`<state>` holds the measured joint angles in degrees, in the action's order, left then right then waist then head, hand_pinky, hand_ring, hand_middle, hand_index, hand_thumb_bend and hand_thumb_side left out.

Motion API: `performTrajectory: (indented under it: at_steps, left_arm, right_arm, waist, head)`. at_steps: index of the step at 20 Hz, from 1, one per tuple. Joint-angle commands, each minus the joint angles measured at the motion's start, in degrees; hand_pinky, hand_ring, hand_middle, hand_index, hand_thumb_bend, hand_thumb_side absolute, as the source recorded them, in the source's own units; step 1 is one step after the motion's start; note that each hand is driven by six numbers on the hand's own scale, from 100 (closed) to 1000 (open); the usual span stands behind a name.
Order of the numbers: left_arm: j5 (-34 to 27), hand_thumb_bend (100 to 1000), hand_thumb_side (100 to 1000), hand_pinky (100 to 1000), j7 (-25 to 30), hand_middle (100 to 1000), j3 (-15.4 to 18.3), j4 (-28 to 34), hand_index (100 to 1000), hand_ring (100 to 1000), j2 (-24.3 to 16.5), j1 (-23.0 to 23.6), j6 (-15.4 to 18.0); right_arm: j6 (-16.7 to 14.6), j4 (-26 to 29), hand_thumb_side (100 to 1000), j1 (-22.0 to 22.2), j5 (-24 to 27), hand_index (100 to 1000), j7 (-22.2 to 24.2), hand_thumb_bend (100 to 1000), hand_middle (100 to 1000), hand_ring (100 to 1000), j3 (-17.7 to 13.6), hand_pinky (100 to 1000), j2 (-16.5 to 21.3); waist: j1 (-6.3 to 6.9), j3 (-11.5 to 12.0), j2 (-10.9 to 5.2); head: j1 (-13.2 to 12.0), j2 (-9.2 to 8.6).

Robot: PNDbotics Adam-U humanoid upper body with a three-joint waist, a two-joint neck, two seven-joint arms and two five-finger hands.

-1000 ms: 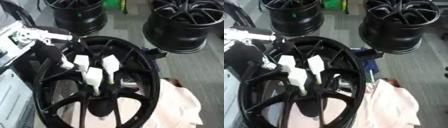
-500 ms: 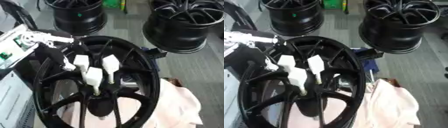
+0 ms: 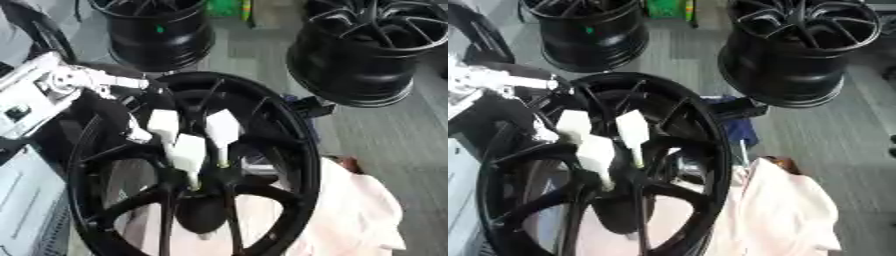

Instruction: Pull the pin out of the wheel hub.

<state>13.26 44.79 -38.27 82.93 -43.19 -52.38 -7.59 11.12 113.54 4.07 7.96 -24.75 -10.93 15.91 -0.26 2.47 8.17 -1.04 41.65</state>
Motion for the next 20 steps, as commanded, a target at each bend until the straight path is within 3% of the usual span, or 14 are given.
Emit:
performTrajectory:
  at_steps: [1,6,13,17,18,20]
  left_arm:
    - [0.39,399,334,801,-0.05,691,0.61,-0.23,869,781,-0.41,-0.65,0.26]
    - [0.88,385,330,794,-0.47,678,0.66,-1.00,851,773,0.13,-0.58,0.37]
    - [-0.91,294,312,772,-2.03,591,1.06,-0.56,782,722,0.24,-0.30,0.60]
    - [-3.31,228,193,737,-4.29,505,1.64,1.14,701,655,-0.45,0.08,0.12]
    - [-3.90,209,112,729,-5.02,483,1.85,1.60,675,640,-0.72,0.24,-0.16]
    - [-5.25,180,100,723,-6.51,467,2.45,2.59,657,628,-1.31,0.61,-0.81]
  right_arm:
    - [-0.04,0.98,800,-0.38,0.51,765,0.21,100,745,718,-0.21,713,0.74]
    - [-0.06,0.95,801,-0.37,0.60,765,0.38,100,746,718,-0.17,713,0.63]
    - [0.02,0.79,803,-0.27,0.66,766,0.43,100,746,719,-0.26,714,0.41]
    - [0.12,0.68,805,-0.14,0.67,767,0.39,100,747,719,-0.36,715,0.30]
    - [0.14,0.66,805,-0.12,0.70,767,0.39,100,747,720,-0.36,715,0.31]
    - [0.17,0.61,805,-0.08,0.71,767,0.39,100,747,720,-0.39,715,0.31]
  waist:
    - [-0.03,0.07,-0.53]
    - [-0.12,0.09,-0.52]
    - [-0.14,0.08,-0.53]
    - [-0.09,0.00,-0.60]
    - [-0.08,-0.03,-0.63]
    - [-0.05,-0.07,-0.66]
  head:
    - [-0.12,-0.95]
    - [-0.19,-1.19]
    - [-0.17,-1.22]
    - [-0.14,-1.32]
    - [-0.15,-1.36]
    - [-0.12,-1.38]
